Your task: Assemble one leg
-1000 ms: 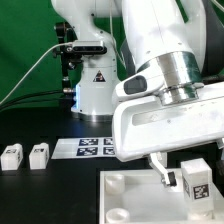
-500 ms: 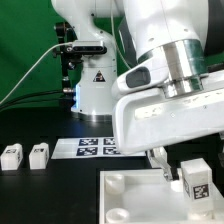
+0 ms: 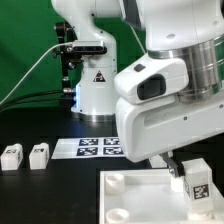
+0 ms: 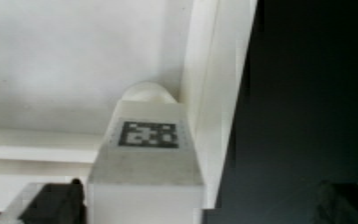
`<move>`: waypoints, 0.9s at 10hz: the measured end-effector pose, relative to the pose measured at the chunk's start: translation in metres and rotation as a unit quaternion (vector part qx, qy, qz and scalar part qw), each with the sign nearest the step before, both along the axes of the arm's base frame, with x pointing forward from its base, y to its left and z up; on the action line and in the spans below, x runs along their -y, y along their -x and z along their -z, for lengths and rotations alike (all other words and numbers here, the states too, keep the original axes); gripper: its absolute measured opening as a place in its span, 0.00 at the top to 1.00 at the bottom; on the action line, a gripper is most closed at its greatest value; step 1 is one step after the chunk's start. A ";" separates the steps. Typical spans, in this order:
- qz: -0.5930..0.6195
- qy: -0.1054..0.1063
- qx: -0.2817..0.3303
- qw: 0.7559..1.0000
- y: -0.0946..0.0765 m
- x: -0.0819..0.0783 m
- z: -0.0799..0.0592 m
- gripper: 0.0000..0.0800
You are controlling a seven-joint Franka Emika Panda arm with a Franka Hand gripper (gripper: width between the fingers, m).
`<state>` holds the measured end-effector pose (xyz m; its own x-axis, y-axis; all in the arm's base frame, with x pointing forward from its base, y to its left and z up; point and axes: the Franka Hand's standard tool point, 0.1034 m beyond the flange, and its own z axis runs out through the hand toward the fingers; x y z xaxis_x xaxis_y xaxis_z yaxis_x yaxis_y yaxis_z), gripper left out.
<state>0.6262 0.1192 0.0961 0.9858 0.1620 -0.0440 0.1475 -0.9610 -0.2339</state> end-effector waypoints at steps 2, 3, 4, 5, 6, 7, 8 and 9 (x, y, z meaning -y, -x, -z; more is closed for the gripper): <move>0.003 0.002 -0.001 1.000 0.001 0.004 0.010 0.19; 0.004 0.002 -0.001 1.000 0.003 0.004 0.014 0.19; 0.004 0.002 0.001 1.000 0.005 0.003 0.018 0.19; 0.004 0.002 0.001 1.000 0.005 0.003 0.018 0.19; 0.004 0.002 0.001 1.000 0.005 0.003 0.018 0.34; 0.004 0.002 0.001 1.000 0.006 0.003 0.018 0.34; 0.004 0.002 0.001 1.000 0.006 0.003 0.018 0.52; 0.005 0.004 0.001 1.000 0.005 0.006 0.018 0.62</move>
Offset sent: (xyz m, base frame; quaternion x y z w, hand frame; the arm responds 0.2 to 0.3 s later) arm -0.0153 0.0061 -0.0145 0.0012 0.0129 0.0169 0.9998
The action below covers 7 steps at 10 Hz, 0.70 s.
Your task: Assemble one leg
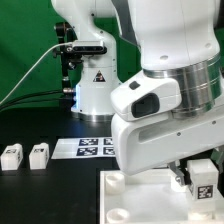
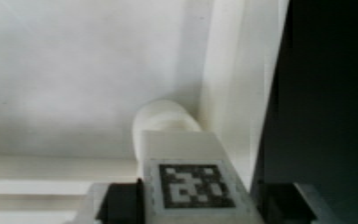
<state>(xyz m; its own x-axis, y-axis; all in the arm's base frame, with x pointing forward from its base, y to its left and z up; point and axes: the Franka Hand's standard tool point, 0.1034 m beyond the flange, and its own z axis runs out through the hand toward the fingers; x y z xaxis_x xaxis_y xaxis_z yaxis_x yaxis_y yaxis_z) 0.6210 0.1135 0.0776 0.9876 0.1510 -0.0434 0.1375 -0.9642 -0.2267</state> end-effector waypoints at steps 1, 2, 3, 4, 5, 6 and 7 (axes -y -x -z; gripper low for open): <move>0.000 0.000 0.000 1.000 0.000 0.000 0.000 0.62; 0.008 0.000 -0.002 1.000 0.000 0.001 0.000 0.62; 0.025 0.002 -0.005 1.000 0.000 0.000 0.001 0.62; 0.069 0.004 0.001 0.998 -0.001 0.000 0.001 0.62; 0.146 0.008 -0.005 0.989 0.001 -0.001 0.001 0.62; 0.215 0.011 -0.014 0.976 0.000 -0.003 0.001 0.62; 0.298 0.011 -0.028 0.954 -0.001 -0.004 0.001 0.62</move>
Offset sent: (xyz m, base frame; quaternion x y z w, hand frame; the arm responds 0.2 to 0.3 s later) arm -0.0170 0.0024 -0.0167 -0.0082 0.0356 0.1083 0.9935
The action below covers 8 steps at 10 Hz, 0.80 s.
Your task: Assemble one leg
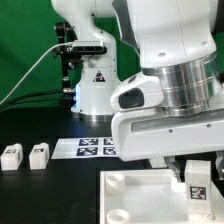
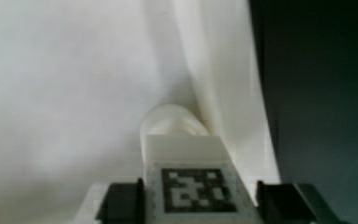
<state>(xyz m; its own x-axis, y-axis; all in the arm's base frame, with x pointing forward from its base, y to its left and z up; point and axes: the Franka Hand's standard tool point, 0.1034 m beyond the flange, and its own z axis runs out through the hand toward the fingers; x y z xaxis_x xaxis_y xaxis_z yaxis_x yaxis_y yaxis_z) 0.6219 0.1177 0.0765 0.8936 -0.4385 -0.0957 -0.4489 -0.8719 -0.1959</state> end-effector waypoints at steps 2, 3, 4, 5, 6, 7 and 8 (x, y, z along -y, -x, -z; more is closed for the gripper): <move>0.154 -0.016 -0.032 0.987 0.000 -0.009 0.000 0.62; 0.220 -0.023 -0.050 0.974 0.002 -0.014 0.002 0.62; 0.260 -0.026 -0.059 0.964 0.003 -0.018 0.002 0.62; 0.295 -0.030 -0.069 0.953 0.003 -0.020 0.001 0.63; 0.334 -0.034 -0.080 0.938 0.003 -0.022 0.001 0.63; 0.380 -0.038 -0.094 0.919 0.004 -0.025 0.001 0.63; 0.416 -0.041 -0.106 0.902 0.004 -0.027 0.001 0.63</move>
Offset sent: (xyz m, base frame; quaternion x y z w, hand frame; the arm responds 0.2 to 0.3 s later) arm -0.0039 0.0060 -0.0062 0.0040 0.0092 0.2626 0.9649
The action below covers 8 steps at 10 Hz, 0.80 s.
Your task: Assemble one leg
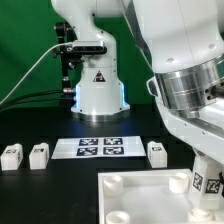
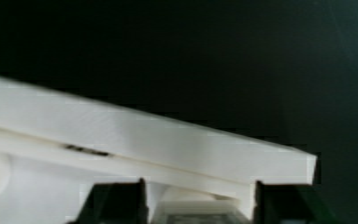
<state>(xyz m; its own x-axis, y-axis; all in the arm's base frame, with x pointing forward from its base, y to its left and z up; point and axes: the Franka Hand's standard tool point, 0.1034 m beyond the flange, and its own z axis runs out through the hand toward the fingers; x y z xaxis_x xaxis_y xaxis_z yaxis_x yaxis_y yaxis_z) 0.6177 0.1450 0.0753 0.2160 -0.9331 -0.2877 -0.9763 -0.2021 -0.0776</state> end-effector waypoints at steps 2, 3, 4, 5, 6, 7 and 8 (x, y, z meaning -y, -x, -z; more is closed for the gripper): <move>-0.004 0.000 0.001 1.000 0.000 0.000 0.000 0.63; -0.006 0.000 0.001 1.000 0.000 -0.001 0.000 0.63; -0.008 0.000 0.002 1.000 0.001 -0.001 0.001 0.41; -0.009 0.000 0.002 1.000 0.001 -0.001 0.001 0.26; -0.018 0.000 0.005 1.000 0.001 -0.001 0.001 0.26; -0.048 0.001 0.014 0.999 0.001 -0.001 0.001 0.20; -0.088 0.002 0.019 0.996 0.003 0.000 0.001 0.19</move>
Offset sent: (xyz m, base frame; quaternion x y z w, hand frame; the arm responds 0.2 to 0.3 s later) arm 0.0000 0.0000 0.0000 0.0000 0.0000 0.0000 1.0000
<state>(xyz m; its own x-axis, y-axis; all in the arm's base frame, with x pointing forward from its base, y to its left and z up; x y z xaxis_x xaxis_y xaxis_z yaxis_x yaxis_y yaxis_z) 0.6151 0.1446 0.0738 0.3873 -0.8806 -0.2730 -0.9219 -0.3702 -0.1138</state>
